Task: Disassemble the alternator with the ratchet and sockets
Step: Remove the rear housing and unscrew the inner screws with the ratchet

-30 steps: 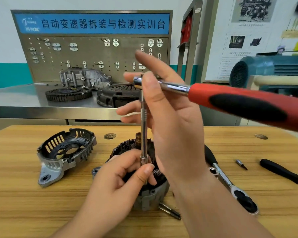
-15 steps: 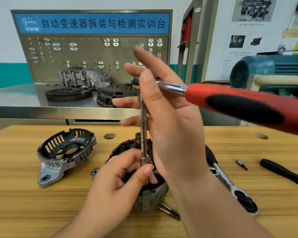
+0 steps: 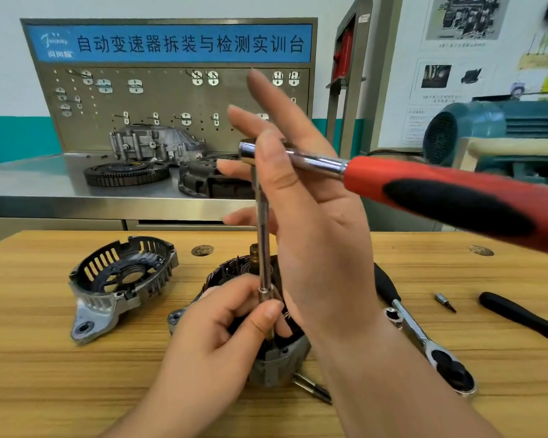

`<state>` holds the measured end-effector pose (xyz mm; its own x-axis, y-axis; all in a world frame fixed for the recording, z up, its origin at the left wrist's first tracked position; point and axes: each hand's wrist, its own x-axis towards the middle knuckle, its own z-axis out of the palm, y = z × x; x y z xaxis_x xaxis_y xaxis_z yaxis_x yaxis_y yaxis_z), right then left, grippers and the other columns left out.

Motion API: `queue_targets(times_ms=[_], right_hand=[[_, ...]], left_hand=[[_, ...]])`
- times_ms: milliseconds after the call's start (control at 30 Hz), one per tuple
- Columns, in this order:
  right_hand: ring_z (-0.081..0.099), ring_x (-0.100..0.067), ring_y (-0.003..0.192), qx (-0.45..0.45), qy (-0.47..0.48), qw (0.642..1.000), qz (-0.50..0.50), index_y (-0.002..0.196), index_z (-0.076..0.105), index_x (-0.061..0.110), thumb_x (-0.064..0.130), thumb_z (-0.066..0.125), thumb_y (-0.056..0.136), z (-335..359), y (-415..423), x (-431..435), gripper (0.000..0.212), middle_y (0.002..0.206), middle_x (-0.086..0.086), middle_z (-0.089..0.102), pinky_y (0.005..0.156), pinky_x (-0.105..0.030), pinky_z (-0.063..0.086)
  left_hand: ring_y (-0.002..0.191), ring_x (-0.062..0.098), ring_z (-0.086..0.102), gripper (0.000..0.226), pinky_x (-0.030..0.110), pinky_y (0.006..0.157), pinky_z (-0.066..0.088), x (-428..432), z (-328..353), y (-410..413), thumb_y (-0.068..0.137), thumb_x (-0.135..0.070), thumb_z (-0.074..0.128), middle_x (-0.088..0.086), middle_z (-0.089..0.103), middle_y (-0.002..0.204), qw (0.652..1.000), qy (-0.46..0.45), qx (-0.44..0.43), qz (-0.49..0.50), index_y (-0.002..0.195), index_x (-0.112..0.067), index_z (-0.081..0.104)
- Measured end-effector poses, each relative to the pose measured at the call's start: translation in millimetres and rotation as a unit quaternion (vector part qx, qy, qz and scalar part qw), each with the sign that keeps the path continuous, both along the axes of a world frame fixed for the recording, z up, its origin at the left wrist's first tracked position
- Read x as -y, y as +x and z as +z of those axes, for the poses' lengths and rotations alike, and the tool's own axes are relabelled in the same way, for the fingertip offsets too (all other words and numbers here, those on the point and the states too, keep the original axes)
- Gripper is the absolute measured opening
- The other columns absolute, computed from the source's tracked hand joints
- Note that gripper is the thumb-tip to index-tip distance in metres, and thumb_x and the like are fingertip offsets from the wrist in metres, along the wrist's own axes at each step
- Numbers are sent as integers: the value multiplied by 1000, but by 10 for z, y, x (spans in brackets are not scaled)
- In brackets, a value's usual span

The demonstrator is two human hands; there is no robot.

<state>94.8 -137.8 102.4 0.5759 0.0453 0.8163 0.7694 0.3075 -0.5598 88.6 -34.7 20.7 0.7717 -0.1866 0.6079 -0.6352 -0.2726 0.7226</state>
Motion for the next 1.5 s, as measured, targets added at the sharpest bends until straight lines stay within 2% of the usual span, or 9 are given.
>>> queue_targets(times_ms=[133, 233, 500, 667, 867, 1067, 1200, 1333, 1500], right_hand=[[70, -21, 90, -66, 11, 992, 107, 131, 51, 30, 35, 36, 97, 3, 5, -3, 37, 131, 7, 61, 60, -29, 55], [69, -24, 77, -142, 18, 971, 191, 136, 48, 24, 49, 31, 94, -4, 25, 8, 52, 123, -7, 66, 55, -25, 54], [62, -9, 96, -10, 8, 999, 35, 121, 57, 25, 20, 50, 95, -13, 35, 25, 28, 128, 6, 63, 65, -23, 54], [68, -17, 88, -93, 35, 987, 124, 120, 60, 26, 32, 40, 97, 9, 38, 38, 31, 121, 3, 67, 64, -26, 50], [66, -17, 83, -160, 35, 975, 147, 117, 60, 20, 46, 33, 97, -23, 75, 54, 43, 105, -8, 73, 62, -24, 50], [59, -1, 105, -47, 43, 995, 81, 118, 60, 21, 16, 52, 92, 9, 29, 11, 27, 115, 9, 66, 98, -33, 43], [63, -17, 102, -82, 53, 987, 130, 119, 61, 25, 27, 44, 95, 15, 38, 35, 30, 121, 2, 67, 85, -24, 49], [68, -17, 82, -154, 49, 975, 150, 117, 60, 17, 41, 37, 95, 0, 59, 40, 40, 99, -4, 73, 73, -28, 47], [61, -4, 94, -95, 48, 988, 111, 111, 68, 23, 24, 51, 92, 8, 33, 16, 25, 115, 2, 69, 81, -23, 49]], left_hand=[[79, 15, 63, 26, 46, 81, 49, -5, -15, -13, 82, -49, 47, -5, 70, 83, 1000, 5, 16, 11, 98, -36, 62], [83, 19, 61, 29, 50, 82, 48, 9, -13, -31, 84, -51, 43, 0, 67, 84, 1000, 19, 16, 14, 101, -37, 61], [90, 13, 63, 27, 40, 85, 48, 16, -8, -16, 80, -50, 42, -21, 70, 88, 999, 32, 14, 36, 101, -45, 58], [83, 15, 63, 28, 44, 81, 48, 9, -17, -23, 81, -52, 45, -13, 71, 80, 999, 24, 16, 24, 94, -35, 63], [84, -1, 58, 27, 11, 76, 36, 35, 4, -36, 83, -47, 44, -17, 66, 78, 995, 64, 54, 50, 99, -33, 61], [86, 7, 60, 31, 33, 79, 41, 16, -19, -13, 78, -53, 46, -20, 70, 76, 999, 31, 22, 34, 99, -37, 62], [85, 11, 62, 31, 33, 85, 42, 16, -19, -17, 81, -53, 45, -16, 70, 78, 999, 27, 28, 18, 96, -32, 63], [83, -2, 57, 27, 8, 77, 35, 33, 0, -34, 85, -47, 44, -18, 65, 78, 997, 57, 52, 33, 101, -33, 60], [86, 6, 59, 30, 31, 80, 41, 21, 4, -28, 78, -50, 47, -20, 69, 77, 999, 30, 19, 25, 102, -38, 60]])
